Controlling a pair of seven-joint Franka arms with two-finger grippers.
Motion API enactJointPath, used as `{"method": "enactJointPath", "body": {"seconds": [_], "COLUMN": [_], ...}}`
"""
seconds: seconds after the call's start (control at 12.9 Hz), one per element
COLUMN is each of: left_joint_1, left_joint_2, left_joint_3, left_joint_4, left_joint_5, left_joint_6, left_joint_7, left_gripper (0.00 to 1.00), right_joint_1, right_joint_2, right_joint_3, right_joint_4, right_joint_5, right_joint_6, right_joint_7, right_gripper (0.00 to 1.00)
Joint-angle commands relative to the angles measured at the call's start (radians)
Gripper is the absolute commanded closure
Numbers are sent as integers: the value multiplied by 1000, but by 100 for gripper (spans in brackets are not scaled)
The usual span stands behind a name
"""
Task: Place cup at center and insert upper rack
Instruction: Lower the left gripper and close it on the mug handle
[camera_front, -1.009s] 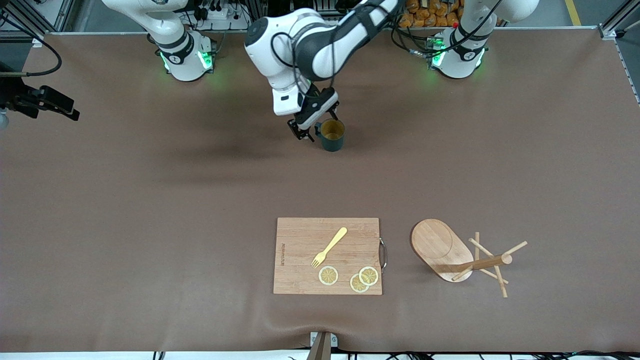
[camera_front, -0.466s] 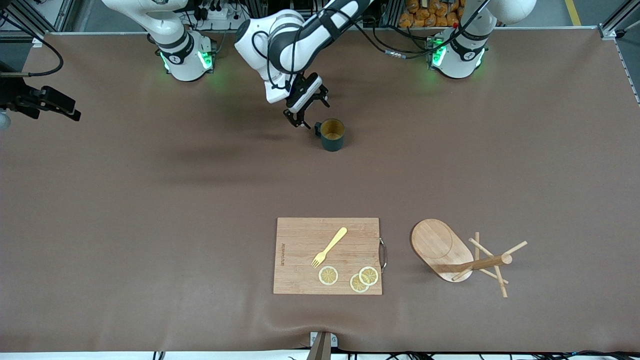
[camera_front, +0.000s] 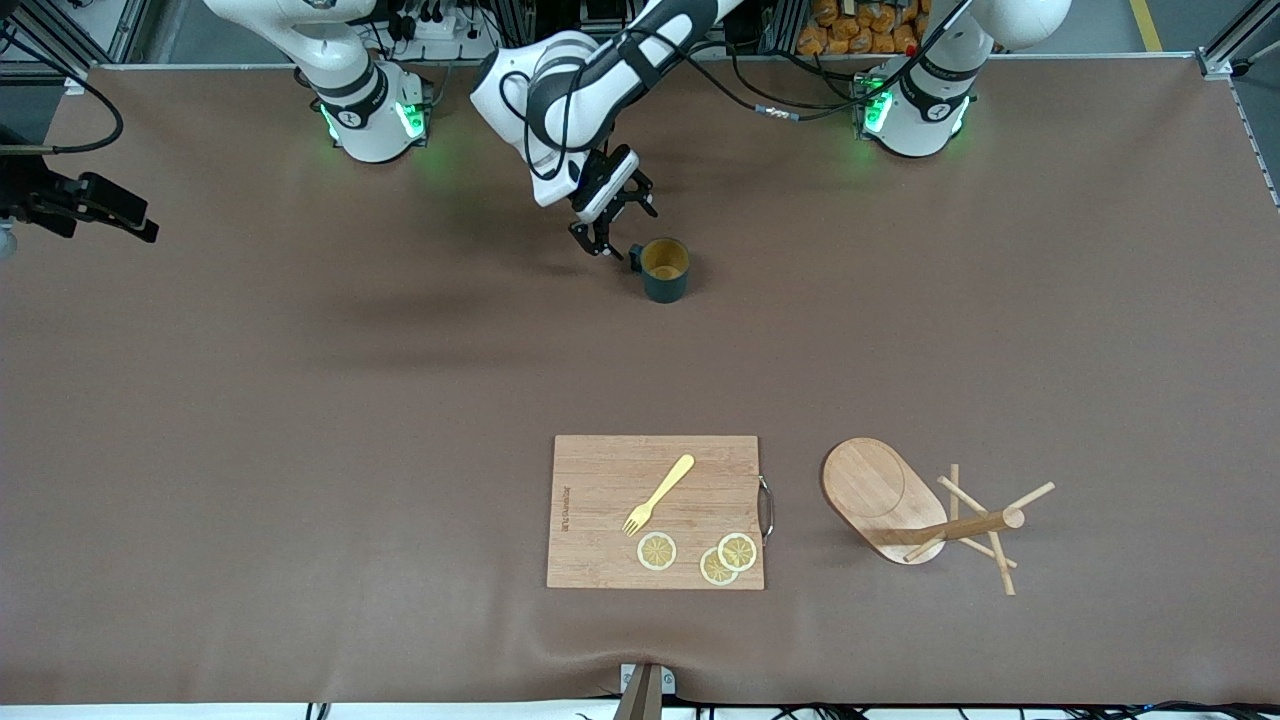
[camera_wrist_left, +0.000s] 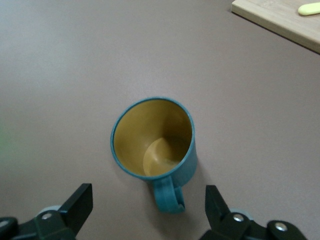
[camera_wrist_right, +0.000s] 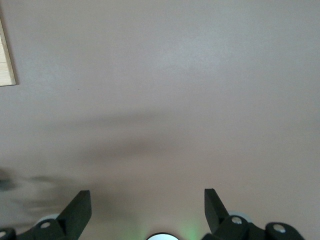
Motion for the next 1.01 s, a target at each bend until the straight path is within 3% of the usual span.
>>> {"method": "enactJointPath", "body": {"seconds": [0.0, 0.31, 0.93], "left_joint_1": [-17, -17, -12], "left_joint_2": [32, 61, 85], "left_joint_3": [8, 8, 7], "left_joint_4": [30, 35, 32], "left_joint_5": [22, 47, 45], "left_joint_6": [-5, 55, 63], "left_joint_7": [-52, -127, -181], "left_gripper": [6, 11, 36], "right_joint_1": [-13, -19, -34], "right_joint_2": [-6, -6, -6], "right_joint_3": [5, 5, 5], "right_joint_4": [-11, -10, -14], "right_joint_5": [-14, -14, -14], "right_joint_6": [11, 14, 17], "right_joint_7": [-17, -17, -42], "right_gripper": [0, 0, 0]}}
